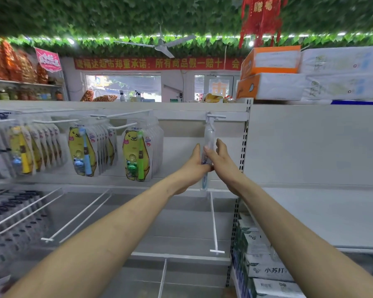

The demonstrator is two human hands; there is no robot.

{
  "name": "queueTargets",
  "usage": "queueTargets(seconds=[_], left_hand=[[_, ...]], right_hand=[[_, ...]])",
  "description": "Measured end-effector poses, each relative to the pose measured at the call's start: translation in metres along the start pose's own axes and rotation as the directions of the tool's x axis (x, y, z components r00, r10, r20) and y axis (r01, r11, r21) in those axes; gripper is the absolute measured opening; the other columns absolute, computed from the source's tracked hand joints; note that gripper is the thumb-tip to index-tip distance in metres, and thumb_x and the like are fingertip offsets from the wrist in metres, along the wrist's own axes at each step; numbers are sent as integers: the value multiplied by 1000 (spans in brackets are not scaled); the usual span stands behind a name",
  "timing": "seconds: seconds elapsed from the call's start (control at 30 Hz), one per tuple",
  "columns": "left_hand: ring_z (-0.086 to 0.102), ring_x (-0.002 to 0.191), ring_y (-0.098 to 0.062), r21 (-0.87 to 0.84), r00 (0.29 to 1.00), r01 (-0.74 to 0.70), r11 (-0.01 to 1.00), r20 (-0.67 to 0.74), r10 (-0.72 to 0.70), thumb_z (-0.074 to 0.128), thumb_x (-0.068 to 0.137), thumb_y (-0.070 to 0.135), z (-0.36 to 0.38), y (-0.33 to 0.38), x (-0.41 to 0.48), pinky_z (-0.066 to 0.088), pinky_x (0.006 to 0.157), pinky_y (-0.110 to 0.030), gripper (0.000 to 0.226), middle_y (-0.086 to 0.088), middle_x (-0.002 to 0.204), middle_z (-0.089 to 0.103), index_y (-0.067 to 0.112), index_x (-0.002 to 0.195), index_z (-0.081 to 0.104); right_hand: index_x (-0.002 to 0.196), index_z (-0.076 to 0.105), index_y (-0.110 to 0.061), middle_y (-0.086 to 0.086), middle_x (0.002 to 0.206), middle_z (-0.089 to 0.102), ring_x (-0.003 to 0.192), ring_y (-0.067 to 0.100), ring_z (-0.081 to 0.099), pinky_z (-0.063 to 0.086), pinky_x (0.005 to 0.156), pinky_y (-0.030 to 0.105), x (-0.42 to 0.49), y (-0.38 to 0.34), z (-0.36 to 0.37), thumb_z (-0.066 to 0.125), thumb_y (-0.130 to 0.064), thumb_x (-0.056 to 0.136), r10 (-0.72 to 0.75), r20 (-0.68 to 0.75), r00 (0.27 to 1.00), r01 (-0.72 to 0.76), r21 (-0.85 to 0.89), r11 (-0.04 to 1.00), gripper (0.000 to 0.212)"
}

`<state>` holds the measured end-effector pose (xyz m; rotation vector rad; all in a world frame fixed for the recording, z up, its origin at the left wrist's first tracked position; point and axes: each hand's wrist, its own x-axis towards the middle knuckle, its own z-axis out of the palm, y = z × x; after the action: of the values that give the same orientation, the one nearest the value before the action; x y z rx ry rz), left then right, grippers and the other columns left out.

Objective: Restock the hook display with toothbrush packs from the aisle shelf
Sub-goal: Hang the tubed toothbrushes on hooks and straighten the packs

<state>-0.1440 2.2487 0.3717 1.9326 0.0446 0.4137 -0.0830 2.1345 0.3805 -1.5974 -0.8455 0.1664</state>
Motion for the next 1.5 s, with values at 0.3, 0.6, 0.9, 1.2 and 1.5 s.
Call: queueTargets(seconds=[0.3,0.6,0.9,1.2,1.5], left_hand=[[44,145,-8,224,960,-105,969,-231,157,66,97,24,-71,-3,-83,40,120,-38,59,4,158,49,25,153,47],[51,130,-11,343,778,-115,932,-553,299,56,106,28,-183,-41,-105,50,106,-27,42,2,149,44,25,146,45],[39,150,-24,42,992,-14,999,-124,19,45,111,38,-213,-40,-70,39,120,-46,76,1,167,35,38,166,-8],[44,146,-23,-70,996,-68,995,-65,64,45,110,43,-218,-52,-64,46,114,-57,66,5,163,40,48,163,7],[21,158,-17,52,993,-110,993,-41,112,53,106,47,-236,-58,-91,30,126,-51,86,10,175,7,41,165,-10]], right_hand=[[165,16,-15,4,172,16,159,17,14,16,130,43,-65,3,63,46,-40,110,-285,-172,943,222,-314,923,67],[165,19,-24,-6,170,23,144,-1,25,23,113,22,-30,-51,153,43,-39,112,-114,-62,991,107,-107,988,60],[167,5,-26,-4,164,32,136,6,38,34,106,24,25,-56,184,39,-33,114,-26,-43,999,27,16,1000,64],[166,10,-35,-4,163,41,142,15,47,44,113,33,38,-42,184,44,-40,111,-2,-58,998,7,85,996,65],[160,31,-20,-1,160,32,141,5,35,36,114,23,-4,-47,201,42,-35,112,-222,-330,917,144,-245,959,51]])
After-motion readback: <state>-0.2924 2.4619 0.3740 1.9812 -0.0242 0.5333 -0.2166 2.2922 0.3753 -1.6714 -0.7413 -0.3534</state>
